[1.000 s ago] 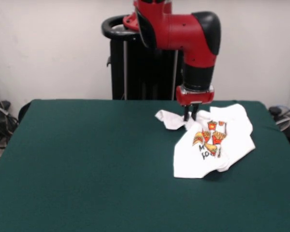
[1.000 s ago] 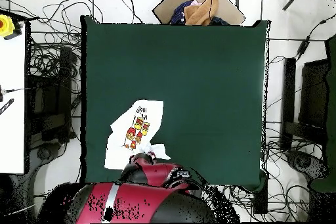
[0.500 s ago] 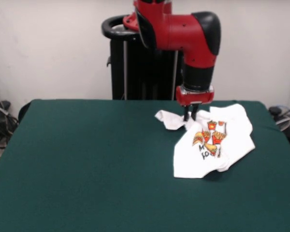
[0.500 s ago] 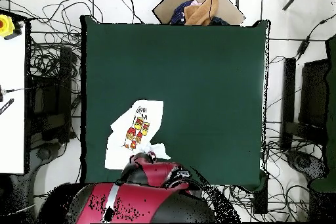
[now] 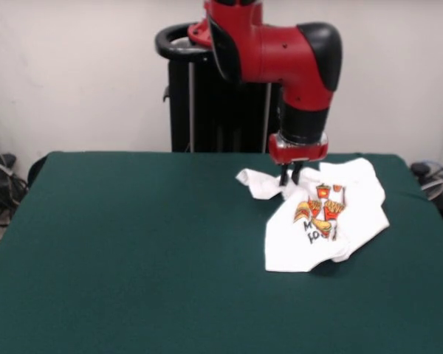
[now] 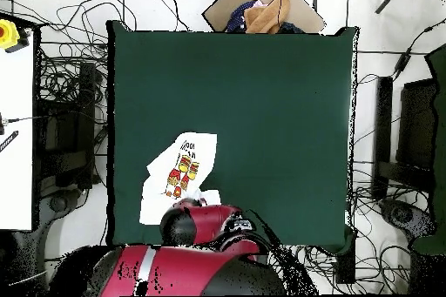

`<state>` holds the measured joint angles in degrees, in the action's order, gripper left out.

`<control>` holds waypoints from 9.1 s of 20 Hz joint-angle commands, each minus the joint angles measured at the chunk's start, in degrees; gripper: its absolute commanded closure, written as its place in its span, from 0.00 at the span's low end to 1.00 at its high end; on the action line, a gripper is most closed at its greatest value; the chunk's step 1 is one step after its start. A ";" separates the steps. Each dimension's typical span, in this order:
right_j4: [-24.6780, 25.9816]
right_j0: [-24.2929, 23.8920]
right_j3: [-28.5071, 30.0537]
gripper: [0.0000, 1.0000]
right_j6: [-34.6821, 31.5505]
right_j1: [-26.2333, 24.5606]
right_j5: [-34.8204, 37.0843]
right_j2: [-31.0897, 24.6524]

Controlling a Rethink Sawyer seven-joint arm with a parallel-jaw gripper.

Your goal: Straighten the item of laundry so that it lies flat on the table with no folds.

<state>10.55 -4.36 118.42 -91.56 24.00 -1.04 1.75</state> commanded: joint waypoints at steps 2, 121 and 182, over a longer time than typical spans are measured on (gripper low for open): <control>-5.96 -1.78 -22.48 1.00 -7.85 -5.96 -3.34 5.24; 27.34 -24.84 -22.70 1.00 17.94 -6.44 29.18 -13.21; -0.25 -4.39 -6.21 0.00 -12.19 1.86 8.04 -1.13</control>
<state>16.91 -11.05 116.52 -86.48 28.54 7.58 0.97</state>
